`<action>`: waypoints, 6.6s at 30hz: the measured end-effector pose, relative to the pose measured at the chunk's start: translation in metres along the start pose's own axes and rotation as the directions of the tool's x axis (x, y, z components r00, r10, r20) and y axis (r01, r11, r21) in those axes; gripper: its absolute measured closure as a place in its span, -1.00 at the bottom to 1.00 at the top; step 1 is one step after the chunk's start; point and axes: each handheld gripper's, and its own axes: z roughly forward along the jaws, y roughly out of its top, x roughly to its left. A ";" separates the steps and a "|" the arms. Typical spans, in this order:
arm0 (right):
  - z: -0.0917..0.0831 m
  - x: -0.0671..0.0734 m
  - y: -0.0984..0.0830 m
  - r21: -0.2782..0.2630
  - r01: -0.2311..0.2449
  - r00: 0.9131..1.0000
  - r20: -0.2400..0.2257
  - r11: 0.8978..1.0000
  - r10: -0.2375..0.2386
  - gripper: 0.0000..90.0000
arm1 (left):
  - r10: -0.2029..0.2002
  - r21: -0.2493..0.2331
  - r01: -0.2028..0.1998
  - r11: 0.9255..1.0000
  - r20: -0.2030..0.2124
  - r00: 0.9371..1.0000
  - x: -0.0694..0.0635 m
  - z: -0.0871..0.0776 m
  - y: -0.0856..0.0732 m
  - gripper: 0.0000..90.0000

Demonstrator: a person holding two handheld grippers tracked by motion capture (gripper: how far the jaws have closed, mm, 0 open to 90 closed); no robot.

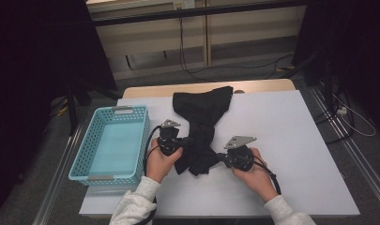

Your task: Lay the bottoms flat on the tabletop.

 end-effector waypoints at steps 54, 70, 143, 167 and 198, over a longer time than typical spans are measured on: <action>-0.030 -0.003 -0.014 -0.014 0.021 0.993 -0.117 1.000 -0.023 1.00 | -0.098 -0.052 0.095 0.994 -0.061 0.993 0.024 -0.018 -0.001 0.91; -0.032 -0.028 -0.022 -0.024 -0.081 0.993 0.085 0.996 0.083 -0.17 | 0.026 0.051 -0.023 0.998 -0.075 0.997 0.007 -0.004 -0.015 -0.59; 0.016 -0.003 0.024 -0.187 -0.040 0.999 -0.019 0.982 0.037 1.00 | -0.097 0.046 0.091 0.995 0.152 0.984 -0.003 -0.019 -0.015 0.71; 0.005 0.023 0.017 -0.079 0.069 0.997 -0.017 0.994 -0.070 0.32 | -0.055 0.054 0.055 0.997 -0.014 0.998 0.000 0.005 -0.026 -0.26; -0.025 -0.027 -0.002 -0.034 -0.047 0.999 0.002 0.998 0.047 0.88 | -0.133 0.009 0.134 0.991 -0.107 0.985 0.027 -0.027 -0.018 0.94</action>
